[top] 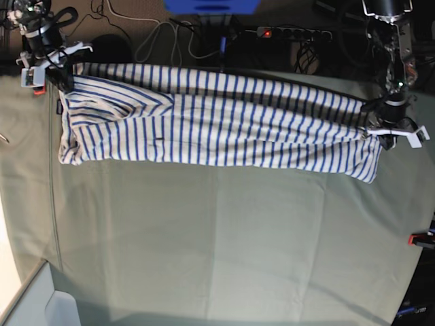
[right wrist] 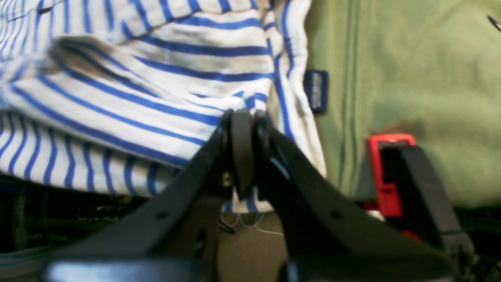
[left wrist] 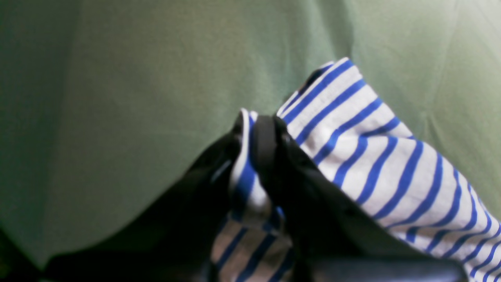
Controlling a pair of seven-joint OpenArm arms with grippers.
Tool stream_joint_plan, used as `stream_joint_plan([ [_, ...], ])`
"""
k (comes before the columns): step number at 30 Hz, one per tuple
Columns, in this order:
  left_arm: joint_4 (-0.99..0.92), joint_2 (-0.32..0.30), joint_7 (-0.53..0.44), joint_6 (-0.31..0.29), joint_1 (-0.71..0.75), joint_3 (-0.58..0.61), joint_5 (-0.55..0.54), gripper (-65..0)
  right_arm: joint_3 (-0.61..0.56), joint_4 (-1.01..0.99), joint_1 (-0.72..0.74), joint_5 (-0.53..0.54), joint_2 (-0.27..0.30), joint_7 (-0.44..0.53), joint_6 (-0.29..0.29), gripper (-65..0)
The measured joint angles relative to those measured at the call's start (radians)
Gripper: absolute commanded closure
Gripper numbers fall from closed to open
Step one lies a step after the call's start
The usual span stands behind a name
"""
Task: Layout the t-shirt on the table in an organized manner, then fold the t-shirt properly
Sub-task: 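Drag the folded shirt strip with both grippers to straighten it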
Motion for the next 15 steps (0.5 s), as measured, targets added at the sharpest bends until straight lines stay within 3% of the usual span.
stream_joint_plan([
  [8, -0.002, 0.002, 0.000, 0.000, 0.000, 0.006, 0.000, -2.0, -0.004, -0.002, 0.000, 0.000, -0.025, 0.000, 0.000, 0.0],
  [11, -0.002, 0.002, 0.003, 0.000, 0.004, 0.006, 0.003, -14.3, -0.025, -0.003, -0.001, -0.001, -0.014, -0.003, 0.000, -0.8],
  [15, 0.000, 0.002, 0.003, 0.001, 0.019, 0.006, 0.003, -35.7, -0.035, -0.003, -0.001, -0.004, -0.014, -0.004, 0.000, -12.7],
])
